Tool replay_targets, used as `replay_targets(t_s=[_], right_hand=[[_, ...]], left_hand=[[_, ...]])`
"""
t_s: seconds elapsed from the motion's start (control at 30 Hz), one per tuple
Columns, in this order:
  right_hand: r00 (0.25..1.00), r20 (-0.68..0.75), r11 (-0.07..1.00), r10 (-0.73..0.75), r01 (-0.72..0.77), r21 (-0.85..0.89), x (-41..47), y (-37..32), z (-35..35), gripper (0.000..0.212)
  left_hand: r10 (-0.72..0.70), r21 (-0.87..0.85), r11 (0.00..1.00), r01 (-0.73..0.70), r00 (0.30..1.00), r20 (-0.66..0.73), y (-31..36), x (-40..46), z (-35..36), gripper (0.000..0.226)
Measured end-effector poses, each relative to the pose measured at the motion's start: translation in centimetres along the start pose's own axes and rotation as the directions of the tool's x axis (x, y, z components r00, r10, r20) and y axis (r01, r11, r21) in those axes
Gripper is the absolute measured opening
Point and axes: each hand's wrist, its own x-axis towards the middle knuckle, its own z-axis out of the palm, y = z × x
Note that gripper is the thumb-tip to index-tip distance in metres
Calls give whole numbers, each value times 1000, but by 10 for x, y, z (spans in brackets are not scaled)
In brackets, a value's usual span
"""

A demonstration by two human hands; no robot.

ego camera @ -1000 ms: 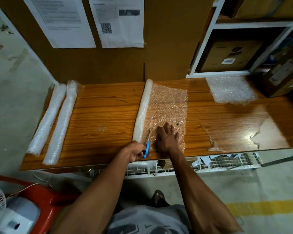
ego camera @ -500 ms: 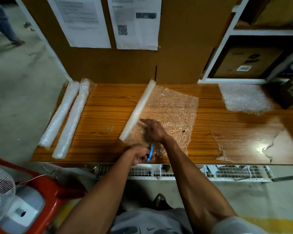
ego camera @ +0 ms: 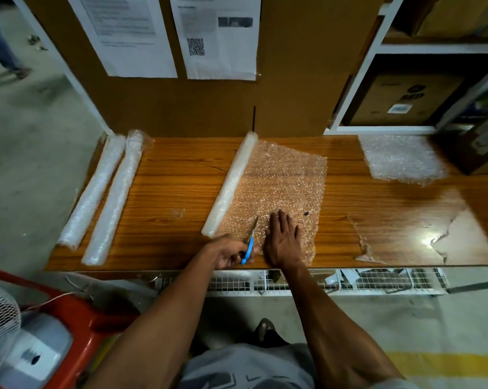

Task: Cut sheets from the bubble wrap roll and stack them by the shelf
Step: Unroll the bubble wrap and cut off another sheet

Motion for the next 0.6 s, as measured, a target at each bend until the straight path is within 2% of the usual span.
replay_targets(t_s=[0.1,0.27,0.4,0.5,0.6], right_hand=[[999,42,998,5,-2,-70,-4,9,3,67],[999,49,992,7,-1,-123,-4,12,3,69],[998,67,988,9,1,-153,-3,13,3,71],[998,60,988,6,3,-151,-2,13,3,72],[998,60,992,10,-3,-125,-2,14,1,76]], left_hand=[[3,83,997,-2,1000,-18,2,9,-3,32],[46,66,997,-44,999,-28,8,2,5,46],[49,78,996,-50,999,15,7,0,3,62],[-6,90,996,1,999,52,10,0,-1,44],[-21,86,996,14,996,92,15,-4,-3,49]])
